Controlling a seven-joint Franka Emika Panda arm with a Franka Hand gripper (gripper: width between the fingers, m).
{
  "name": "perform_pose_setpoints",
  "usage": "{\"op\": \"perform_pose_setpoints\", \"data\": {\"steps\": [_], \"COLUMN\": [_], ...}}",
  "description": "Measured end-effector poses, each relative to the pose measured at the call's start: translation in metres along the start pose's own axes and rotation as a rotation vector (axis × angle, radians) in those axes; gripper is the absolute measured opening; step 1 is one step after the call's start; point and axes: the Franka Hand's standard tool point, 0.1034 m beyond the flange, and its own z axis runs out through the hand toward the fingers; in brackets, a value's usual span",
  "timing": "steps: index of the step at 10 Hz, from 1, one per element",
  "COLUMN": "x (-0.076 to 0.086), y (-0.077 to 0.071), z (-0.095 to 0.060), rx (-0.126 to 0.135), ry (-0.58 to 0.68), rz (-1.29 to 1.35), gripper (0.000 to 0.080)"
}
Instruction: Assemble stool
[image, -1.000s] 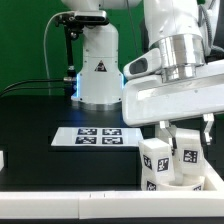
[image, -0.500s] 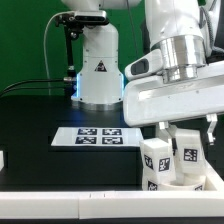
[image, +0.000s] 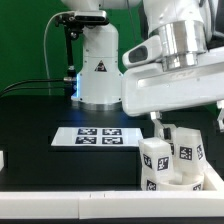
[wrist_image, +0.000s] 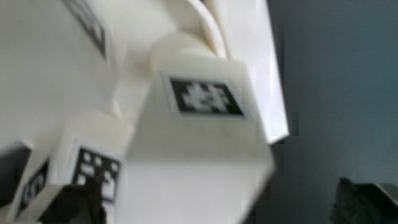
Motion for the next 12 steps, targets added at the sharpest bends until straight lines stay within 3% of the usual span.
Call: {"op": "perform_pose_setpoints", "data": {"steps": [2, 4, 6, 8, 10, 12], "x": [-0.01, -0.015, -0.01, -0.001, -0.001, -0.001], "y": [-0.01, -0.008, -0.007, 0.002, -0.006, -0.005], "z": [-0.013, -0.014, -0.013, -0.016, -0.01, -0.009], "rx": [-0.015, -0.023, -0.018, -0.042, -0.074, -0.057], "ry": [-0.214, -0.341, -0.325, -0.346, -0.36, -0.355], "rz": [-0.046, -0.048, -0.094, -0.356, -0.669, -0.77], "gripper": [0.0649, 0.0649, 0.0649, 0.0649, 0.0649, 0.0649]}}
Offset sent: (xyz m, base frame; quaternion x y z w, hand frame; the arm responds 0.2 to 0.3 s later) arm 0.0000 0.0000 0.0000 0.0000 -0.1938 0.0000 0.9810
